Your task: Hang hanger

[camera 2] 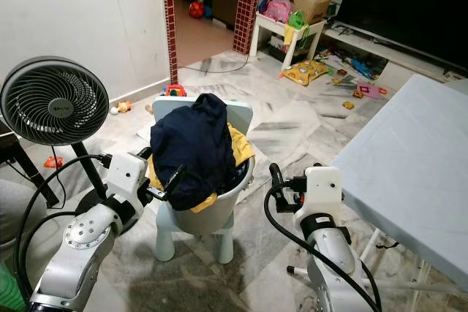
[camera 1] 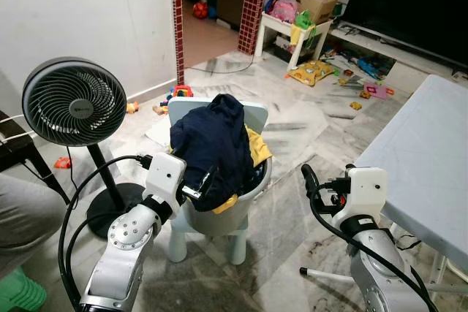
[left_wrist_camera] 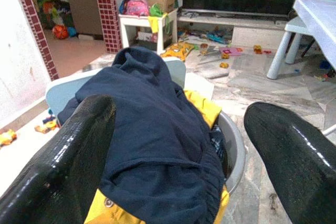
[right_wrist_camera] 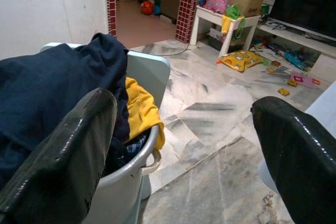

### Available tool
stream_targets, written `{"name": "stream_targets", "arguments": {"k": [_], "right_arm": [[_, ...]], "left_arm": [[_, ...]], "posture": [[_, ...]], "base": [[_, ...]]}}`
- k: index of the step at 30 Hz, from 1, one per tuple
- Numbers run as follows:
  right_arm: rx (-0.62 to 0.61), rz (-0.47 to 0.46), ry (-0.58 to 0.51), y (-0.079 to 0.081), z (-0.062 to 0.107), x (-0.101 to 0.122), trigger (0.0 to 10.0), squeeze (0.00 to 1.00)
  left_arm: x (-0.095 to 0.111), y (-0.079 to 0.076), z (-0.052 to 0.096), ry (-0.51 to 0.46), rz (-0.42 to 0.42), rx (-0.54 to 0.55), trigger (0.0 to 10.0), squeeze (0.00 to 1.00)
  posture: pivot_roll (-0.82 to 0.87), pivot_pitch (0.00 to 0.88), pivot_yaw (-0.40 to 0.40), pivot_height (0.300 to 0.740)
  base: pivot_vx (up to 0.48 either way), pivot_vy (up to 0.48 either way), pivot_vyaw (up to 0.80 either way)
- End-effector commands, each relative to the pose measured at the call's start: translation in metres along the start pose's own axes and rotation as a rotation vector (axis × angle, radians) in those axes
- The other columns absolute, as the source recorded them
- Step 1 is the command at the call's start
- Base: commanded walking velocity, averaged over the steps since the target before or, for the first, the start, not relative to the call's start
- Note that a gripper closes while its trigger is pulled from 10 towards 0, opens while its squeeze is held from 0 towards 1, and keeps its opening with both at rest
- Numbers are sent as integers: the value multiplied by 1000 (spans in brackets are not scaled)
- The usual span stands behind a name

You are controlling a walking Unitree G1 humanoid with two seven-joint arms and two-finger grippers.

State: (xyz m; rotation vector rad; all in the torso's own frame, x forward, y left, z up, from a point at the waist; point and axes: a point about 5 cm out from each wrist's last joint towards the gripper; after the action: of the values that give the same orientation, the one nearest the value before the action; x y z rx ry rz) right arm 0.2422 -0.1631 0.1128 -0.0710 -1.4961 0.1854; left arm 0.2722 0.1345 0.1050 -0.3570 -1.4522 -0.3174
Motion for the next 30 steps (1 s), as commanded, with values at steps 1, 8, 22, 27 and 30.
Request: {"name": "stream_targets", "arguments": {"k": [1, 8, 22, 27, 30], "right_arm": [[-9, 10, 0, -3, 0, 0, 10000, 0], [-4, 9, 1, -2, 0, 0, 10000, 0], [4, 11, 4, 0, 0, -1, 10000, 0], [6, 12, 5, 1, 0, -1, 10000, 0], [7, 13, 5, 1, 0, -1, 10000, 0]], "left_arm": [[-2, -3, -1, 14, 10, -20, 10000, 0], [-3, -4, -1, 20, 11, -22, 10000, 0], [-4, -5, -2, 29, 11, -30, 10000, 0], [-4, -6, -2, 33, 13, -32, 10000, 0], [-4, -6, -2, 32, 18, -32, 10000, 0]], "posture": [[115, 0, -123, 740], [114, 0, -123, 740], [114, 0, -120, 740], [114, 0, -120, 740], [114, 0, -120, 740]], "base": [[270, 0, 0], [275, 0, 0], [295, 0, 0], [289, 0, 0], [376, 0, 0]]}}
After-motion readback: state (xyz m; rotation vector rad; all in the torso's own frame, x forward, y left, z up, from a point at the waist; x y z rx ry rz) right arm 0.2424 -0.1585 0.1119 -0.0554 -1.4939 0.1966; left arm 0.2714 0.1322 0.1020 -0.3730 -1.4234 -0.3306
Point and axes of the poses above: a point about 5 cm out from each wrist's last joint towards the gripper, its own z axis pointing back from the gripper into the wrist, its own x axis along the axis of the wrist's last joint, y = z × x, and after that the axes turned 9 degrees about z, right-handed
